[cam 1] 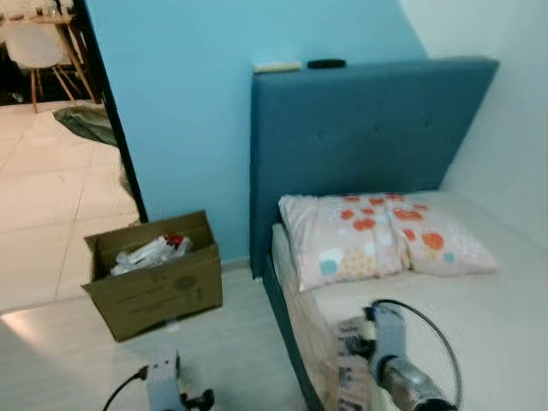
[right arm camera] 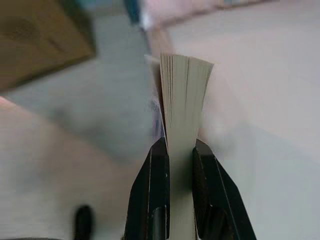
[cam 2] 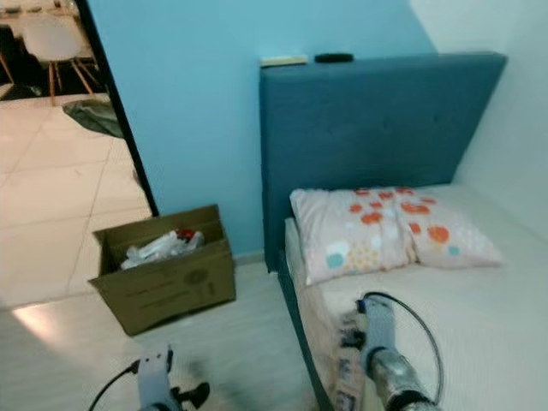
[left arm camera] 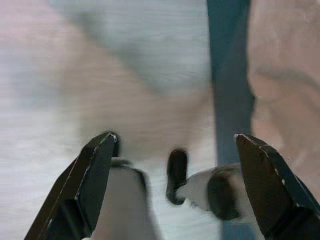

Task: Clean up the room

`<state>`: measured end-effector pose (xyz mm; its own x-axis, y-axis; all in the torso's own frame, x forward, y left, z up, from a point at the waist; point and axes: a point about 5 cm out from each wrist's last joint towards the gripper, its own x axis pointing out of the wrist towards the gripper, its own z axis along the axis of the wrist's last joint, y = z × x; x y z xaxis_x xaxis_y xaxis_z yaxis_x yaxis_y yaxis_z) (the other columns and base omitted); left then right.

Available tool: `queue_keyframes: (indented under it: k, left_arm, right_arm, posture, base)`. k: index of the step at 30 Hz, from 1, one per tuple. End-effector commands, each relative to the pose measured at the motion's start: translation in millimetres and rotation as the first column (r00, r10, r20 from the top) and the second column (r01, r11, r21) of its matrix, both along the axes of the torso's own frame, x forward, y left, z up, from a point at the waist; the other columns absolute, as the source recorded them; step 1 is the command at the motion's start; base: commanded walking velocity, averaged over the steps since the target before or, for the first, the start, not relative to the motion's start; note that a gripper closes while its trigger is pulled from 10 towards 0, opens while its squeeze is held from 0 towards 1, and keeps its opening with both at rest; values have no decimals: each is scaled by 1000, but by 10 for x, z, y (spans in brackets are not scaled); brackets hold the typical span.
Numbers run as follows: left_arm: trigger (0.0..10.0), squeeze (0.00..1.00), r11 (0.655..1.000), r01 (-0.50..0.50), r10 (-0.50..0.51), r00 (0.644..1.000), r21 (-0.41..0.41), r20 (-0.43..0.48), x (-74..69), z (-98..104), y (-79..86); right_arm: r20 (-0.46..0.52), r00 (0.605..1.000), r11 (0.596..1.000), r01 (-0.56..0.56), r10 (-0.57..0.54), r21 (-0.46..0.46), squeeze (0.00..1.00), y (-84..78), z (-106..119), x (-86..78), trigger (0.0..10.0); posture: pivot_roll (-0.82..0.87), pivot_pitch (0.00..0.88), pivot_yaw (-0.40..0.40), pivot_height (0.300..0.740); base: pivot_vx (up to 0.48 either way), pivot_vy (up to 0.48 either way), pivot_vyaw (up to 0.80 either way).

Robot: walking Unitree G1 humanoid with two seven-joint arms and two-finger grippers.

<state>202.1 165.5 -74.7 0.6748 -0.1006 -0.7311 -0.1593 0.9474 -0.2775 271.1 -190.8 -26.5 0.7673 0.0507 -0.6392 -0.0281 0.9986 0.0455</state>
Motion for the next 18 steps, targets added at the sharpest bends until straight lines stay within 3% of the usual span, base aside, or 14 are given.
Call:
queue_keyframes:
  k: [1,18]
  left_arm:
    - [10000,0,1000,15,-15,1000,-6,3,8,2,-46]
    - [10000,0,1000,31,-31,1000,-1,5,12,4,-57]
  right_arm:
    - [1,999,999,32,-32,-28,0,-155,3,-33,10000]
    - [1,999,999,41,-41,-19,0,-151,-4,-41,10000]
  posture:
    - [-136,0,-30,720]
    - [-137,0,-23,720]
  base:
    - [368,0,0]
    - [375,0,0]
